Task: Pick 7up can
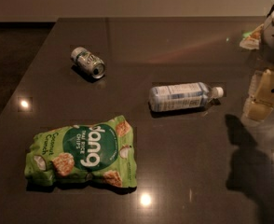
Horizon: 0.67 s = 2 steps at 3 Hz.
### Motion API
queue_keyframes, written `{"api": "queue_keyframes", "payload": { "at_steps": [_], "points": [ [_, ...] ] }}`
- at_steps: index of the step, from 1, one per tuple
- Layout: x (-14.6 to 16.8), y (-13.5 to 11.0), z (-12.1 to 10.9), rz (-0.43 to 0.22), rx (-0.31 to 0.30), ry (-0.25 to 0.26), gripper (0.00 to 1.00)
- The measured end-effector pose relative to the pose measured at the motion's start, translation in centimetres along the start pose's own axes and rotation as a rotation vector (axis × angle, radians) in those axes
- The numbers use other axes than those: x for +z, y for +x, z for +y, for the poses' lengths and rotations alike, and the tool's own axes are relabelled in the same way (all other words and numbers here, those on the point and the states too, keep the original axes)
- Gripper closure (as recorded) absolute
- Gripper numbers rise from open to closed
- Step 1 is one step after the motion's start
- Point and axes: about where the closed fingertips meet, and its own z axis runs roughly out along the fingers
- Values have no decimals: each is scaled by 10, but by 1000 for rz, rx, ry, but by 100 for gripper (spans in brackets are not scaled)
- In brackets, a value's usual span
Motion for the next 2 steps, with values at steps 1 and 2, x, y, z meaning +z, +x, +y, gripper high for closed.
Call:
{"api": "queue_keyframes", "payload": {
  "at_steps": [1,2],
  "points": [
    [0,-1,0,-1,-1,3,0],
    [5,-26,-10,-33,-30,9,0]
  ]
}}
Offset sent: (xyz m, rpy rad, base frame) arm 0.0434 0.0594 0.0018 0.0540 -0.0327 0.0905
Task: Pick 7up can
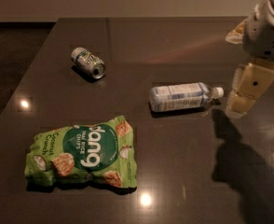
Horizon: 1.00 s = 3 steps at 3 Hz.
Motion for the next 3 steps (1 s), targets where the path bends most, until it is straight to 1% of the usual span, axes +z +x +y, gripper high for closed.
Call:
{"api": "queue_keyframes", "payload": {
  "at_steps": [1,2,3],
  "points": [
    [17,-43,-26,-39,-47,-4,0],
    [35,-77,-49,-62,-82,-3,0],
    [55,-109,-69,-83,-84,-27,0]
  ]
}}
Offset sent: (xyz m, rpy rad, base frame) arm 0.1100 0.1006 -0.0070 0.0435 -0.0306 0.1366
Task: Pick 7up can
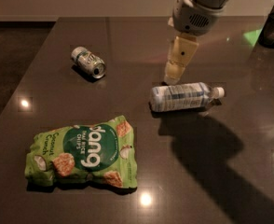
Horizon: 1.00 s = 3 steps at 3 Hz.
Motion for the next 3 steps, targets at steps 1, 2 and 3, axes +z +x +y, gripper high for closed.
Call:
{"api": "queue_keyframes", "payload": {
  "at_steps": [1,2,3],
  "points": [
    [27,-29,-19,-24,40,-32,0],
    [48,-51,-30,-41,131,-47,0],
    [69,-74,-34,-52,222,-69,0]
  ]
}}
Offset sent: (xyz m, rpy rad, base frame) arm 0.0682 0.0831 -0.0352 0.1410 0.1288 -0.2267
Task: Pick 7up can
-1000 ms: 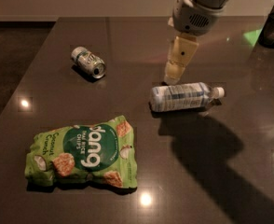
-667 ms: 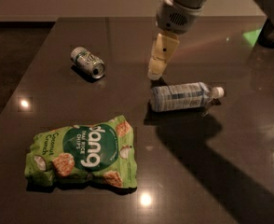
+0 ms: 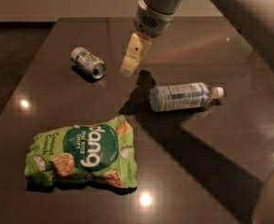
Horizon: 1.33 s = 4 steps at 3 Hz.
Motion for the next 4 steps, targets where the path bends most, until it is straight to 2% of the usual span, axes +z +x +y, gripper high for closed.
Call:
{"api": "queue_keyframes", "payload": {
  "at_steps": [1,2,4],
  "points": [
    [19,-22,1,-11,70,14,0],
    [38,-42,-1,-13,127,49,0],
    [74,-69,-8,1,189,79,0]
  ]
}}
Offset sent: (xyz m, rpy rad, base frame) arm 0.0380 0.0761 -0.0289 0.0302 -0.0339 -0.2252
